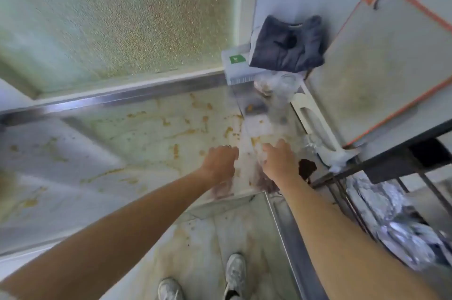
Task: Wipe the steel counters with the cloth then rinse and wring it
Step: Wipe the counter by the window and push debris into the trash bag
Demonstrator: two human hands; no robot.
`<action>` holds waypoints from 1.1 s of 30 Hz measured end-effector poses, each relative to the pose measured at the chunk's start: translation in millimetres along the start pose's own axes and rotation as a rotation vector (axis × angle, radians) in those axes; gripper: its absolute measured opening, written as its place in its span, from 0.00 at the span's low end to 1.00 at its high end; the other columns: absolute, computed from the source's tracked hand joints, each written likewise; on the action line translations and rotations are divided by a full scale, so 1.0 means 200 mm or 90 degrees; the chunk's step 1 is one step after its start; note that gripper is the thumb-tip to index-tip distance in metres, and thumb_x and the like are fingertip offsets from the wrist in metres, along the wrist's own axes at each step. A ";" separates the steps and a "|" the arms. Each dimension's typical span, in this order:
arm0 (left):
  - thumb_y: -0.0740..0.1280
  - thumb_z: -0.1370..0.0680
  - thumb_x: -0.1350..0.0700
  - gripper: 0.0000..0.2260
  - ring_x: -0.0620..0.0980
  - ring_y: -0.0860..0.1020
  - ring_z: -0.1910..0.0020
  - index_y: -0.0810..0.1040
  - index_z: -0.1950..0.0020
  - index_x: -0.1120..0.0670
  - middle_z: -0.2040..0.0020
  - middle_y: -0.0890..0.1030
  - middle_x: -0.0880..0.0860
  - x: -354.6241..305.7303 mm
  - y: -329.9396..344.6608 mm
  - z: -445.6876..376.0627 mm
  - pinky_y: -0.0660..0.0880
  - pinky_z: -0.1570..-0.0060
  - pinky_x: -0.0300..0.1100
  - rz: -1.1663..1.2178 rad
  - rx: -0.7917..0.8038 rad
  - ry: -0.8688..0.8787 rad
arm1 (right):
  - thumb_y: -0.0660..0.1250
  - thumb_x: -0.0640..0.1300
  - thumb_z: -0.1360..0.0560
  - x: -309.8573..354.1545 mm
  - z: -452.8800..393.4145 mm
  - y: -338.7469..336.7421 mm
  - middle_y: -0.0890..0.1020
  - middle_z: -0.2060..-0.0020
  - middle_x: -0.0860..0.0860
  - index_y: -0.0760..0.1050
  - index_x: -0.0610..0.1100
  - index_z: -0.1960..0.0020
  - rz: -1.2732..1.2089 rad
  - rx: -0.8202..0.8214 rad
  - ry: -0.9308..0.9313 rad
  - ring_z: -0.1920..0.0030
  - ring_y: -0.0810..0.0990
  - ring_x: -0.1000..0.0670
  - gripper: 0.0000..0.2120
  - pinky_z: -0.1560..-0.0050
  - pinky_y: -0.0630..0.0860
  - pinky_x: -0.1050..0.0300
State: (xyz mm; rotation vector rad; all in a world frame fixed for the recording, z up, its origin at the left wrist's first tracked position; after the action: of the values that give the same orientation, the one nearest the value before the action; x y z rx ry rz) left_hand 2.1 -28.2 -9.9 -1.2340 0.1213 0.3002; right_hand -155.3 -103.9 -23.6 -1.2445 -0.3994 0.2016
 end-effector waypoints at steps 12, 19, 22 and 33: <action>0.63 0.27 0.63 0.18 0.53 0.78 0.44 0.76 0.39 0.51 0.42 0.78 0.52 -0.02 0.09 -0.02 0.69 0.46 0.45 0.023 -0.032 0.029 | 0.67 0.35 0.24 -0.13 0.05 -0.01 0.77 0.45 0.40 0.73 0.39 0.40 -0.035 -0.166 0.129 0.47 0.77 0.40 0.13 0.58 0.72 0.51; 0.63 0.26 0.62 0.16 0.52 0.78 0.44 0.76 0.40 0.51 0.43 0.79 0.51 -0.03 0.06 -0.09 0.70 0.46 0.46 0.046 -0.063 0.024 | 0.65 0.36 0.22 -0.07 0.02 -0.12 0.80 0.52 0.41 0.73 0.38 0.41 -0.069 -0.188 0.089 0.54 0.80 0.40 0.09 0.62 0.72 0.51; 0.63 0.26 0.61 0.15 0.53 0.78 0.43 0.76 0.40 0.51 0.43 0.79 0.51 -0.04 0.09 -0.11 0.71 0.44 0.47 0.044 -0.038 0.027 | 0.58 0.41 0.19 -0.09 0.04 0.04 0.82 0.56 0.43 0.73 0.41 0.55 -0.118 0.072 0.121 0.54 0.82 0.41 0.09 0.59 0.75 0.51; 0.58 0.20 0.58 0.15 0.53 0.73 0.34 0.72 0.33 0.51 0.33 0.75 0.51 -0.05 0.14 -0.25 0.66 0.34 0.48 -0.150 -0.113 0.087 | 0.58 0.55 0.17 -0.09 -0.02 0.42 0.45 0.18 0.39 0.35 0.50 0.18 -0.139 0.015 0.188 0.18 0.45 0.36 0.39 0.20 0.47 0.36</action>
State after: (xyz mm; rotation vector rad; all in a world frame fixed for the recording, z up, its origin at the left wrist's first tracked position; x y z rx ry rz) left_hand -11.8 -68.5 -50.3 -1.4308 0.0658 0.0218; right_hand -165.1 -88.6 -107.6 -1.1759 -0.2717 -0.1621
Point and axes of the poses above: each hand's wrist, its own z-axis away from the middle knuckle, its own y-axis out of the palm, x = y × z, the point moved 3 cm from there along -z, towards the middle knuckle
